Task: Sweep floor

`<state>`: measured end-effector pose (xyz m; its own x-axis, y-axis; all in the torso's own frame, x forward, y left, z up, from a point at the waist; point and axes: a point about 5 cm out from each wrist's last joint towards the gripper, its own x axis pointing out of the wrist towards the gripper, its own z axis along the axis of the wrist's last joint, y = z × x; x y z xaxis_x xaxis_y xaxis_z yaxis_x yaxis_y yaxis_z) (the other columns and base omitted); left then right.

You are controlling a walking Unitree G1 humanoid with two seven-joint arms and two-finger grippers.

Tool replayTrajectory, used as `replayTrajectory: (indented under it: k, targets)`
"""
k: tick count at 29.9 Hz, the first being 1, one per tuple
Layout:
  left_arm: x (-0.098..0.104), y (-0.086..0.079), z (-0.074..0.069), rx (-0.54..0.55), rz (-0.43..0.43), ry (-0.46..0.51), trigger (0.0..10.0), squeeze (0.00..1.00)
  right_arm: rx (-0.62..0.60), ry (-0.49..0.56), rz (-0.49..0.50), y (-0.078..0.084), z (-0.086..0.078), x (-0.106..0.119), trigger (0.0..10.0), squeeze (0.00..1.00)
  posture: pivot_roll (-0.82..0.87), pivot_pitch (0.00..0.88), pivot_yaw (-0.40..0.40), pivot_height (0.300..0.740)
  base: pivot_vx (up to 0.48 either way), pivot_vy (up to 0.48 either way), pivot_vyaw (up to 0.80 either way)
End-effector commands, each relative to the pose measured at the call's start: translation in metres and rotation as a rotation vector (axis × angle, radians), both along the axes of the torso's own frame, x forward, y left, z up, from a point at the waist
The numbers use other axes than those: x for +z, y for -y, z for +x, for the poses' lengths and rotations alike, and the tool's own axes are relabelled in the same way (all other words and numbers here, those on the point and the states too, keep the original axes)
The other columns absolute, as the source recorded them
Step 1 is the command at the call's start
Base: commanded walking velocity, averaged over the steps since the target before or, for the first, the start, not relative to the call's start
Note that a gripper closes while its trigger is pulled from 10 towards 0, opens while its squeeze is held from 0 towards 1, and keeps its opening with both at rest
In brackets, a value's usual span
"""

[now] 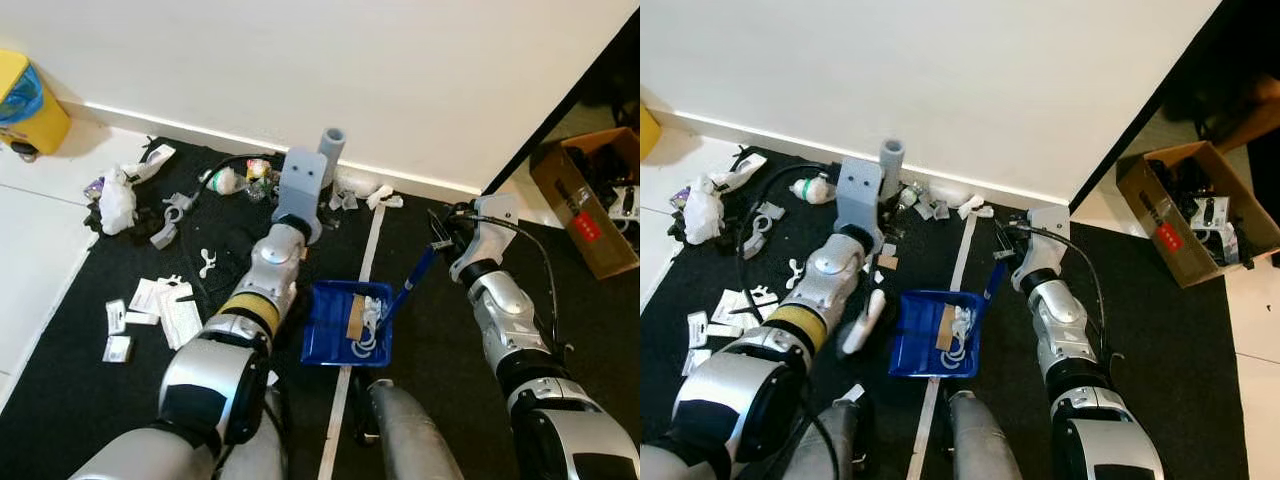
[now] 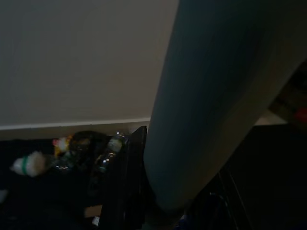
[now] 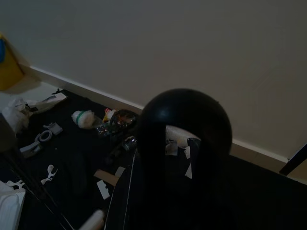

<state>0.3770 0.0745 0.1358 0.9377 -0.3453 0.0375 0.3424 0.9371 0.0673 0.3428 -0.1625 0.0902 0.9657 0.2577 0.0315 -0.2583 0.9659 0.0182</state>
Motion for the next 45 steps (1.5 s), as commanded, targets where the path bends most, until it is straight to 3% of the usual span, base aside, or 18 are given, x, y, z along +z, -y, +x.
replayTrajectory:
  k: [1, 3, 8, 9, 13, 20, 25, 26, 27, 29, 30, 33, 39, 40, 41, 42, 45]
  targets:
    - [-0.019, 0.019, -0.010, -0.001, -0.156, -0.129, 10.0, 0.00, 0.002, -0.172, 0.034, -0.004, -0.017, -0.036, 10.0, 0.00, -0.07, 0.331, -0.027, 0.740, 0.000, 0.000, 0.00]
    - [-0.019, 0.022, -0.010, 0.005, -0.170, -0.139, 10.0, 0.00, 0.000, -0.174, 0.035, -0.004, -0.017, -0.036, 10.0, 0.00, -0.07, 0.330, -0.026, 0.740, 0.000, 0.000, 0.00]
    - [-0.002, 0.035, -0.002, 0.082, -0.375, -0.187, 10.0, 0.00, -0.012, -0.179, 0.045, -0.002, -0.019, -0.038, 10.0, 0.00, -0.07, 0.330, -0.023, 0.740, 0.000, 0.000, 0.00]
    - [-0.002, 0.035, -0.002, 0.082, -0.375, -0.187, 10.0, 0.00, -0.012, -0.179, 0.045, -0.002, -0.019, -0.038, 10.0, 0.00, -0.07, 0.330, -0.023, 0.740, 0.000, 0.000, 0.00]
    - [0.025, 0.044, 0.008, 0.124, -0.564, -0.192, 10.0, 0.00, -0.015, -0.179, 0.048, -0.002, -0.018, -0.037, 10.0, 0.00, -0.07, 0.326, -0.026, 0.740, 0.000, 0.000, 0.00]
    - [0.049, 0.050, 0.014, 0.097, -0.627, -0.153, 10.0, 0.00, -0.014, -0.176, 0.048, -0.002, -0.016, -0.035, 10.0, 0.00, -0.07, 0.318, -0.025, 0.740, 0.000, 0.000, 0.00]
    - [0.066, 0.044, 0.019, 0.058, -0.541, -0.059, 10.0, 0.00, -0.016, -0.170, 0.047, -0.001, -0.013, -0.032, 10.0, 0.00, -0.06, 0.305, -0.024, 0.740, 0.000, 0.000, 0.00]
    - [0.072, 0.039, 0.020, 0.008, -0.461, -0.004, 10.0, 0.00, -0.016, -0.168, 0.047, -0.001, -0.013, -0.031, 10.0, 0.00, -0.05, 0.295, -0.022, 0.740, 0.000, 0.000, 0.00]
    - [0.072, 0.039, 0.020, 0.008, -0.461, -0.004, 10.0, 0.00, -0.016, -0.168, 0.047, -0.001, -0.013, -0.031, 10.0, 0.00, -0.05, 0.295, -0.022, 0.740, 0.000, 0.000, 0.00]
    - [0.081, 0.027, 0.021, -0.104, -0.320, 0.072, 10.0, 0.00, -0.015, -0.166, 0.049, -0.001, -0.011, -0.030, 10.0, 0.00, -0.04, 0.285, -0.021, 0.740, 0.000, 0.000, 0.00]
    - [0.084, 0.023, 0.021, -0.133, -0.292, 0.083, 10.0, 0.00, -0.015, -0.166, 0.050, -0.002, -0.011, -0.030, 10.0, 0.00, -0.04, 0.281, -0.021, 0.740, 0.000, 0.000, 0.00]
    - [0.094, 0.010, 0.021, -0.187, -0.270, 0.115, 10.0, 0.00, -0.015, -0.166, 0.054, -0.003, -0.011, -0.030, 10.0, 0.00, -0.03, 0.277, -0.021, 0.740, 0.000, 0.000, 0.00]
    - [0.127, -0.033, 0.012, -0.263, -0.241, 0.170, 10.0, 0.00, -0.020, -0.173, 0.067, -0.003, -0.010, -0.030, 10.0, 0.00, 0.00, 0.259, -0.022, 0.740, 0.000, 0.000, 0.00]
    - [0.127, -0.033, 0.012, -0.263, -0.241, 0.170, 10.0, 0.00, -0.020, -0.173, 0.067, -0.003, -0.010, -0.030, 10.0, 0.00, 0.00, 0.259, -0.022, 0.740, 0.000, 0.000, 0.00]
    - [0.130, -0.050, 0.008, -0.260, -0.179, 0.182, 10.0, 0.00, -0.022, -0.177, 0.070, -0.004, -0.010, -0.031, 10.0, 0.00, 0.01, 0.251, -0.022, 0.740, 0.000, 0.000, 0.00]
    - [0.130, -0.050, 0.008, -0.260, -0.179, 0.182, 10.0, 0.00, -0.022, -0.177, 0.070, -0.004, -0.010, -0.031, 10.0, 0.00, 0.01, 0.251, -0.022, 0.740, 0.000, 0.000, 0.00]
    - [0.121, -0.074, 0.006, -0.202, -0.057, 0.168, 10.0, 0.00, -0.021, -0.183, 0.075, -0.005, -0.010, -0.032, 10.0, 0.00, 0.02, 0.243, -0.021, 0.740, 0.000, 0.000, 0.00]
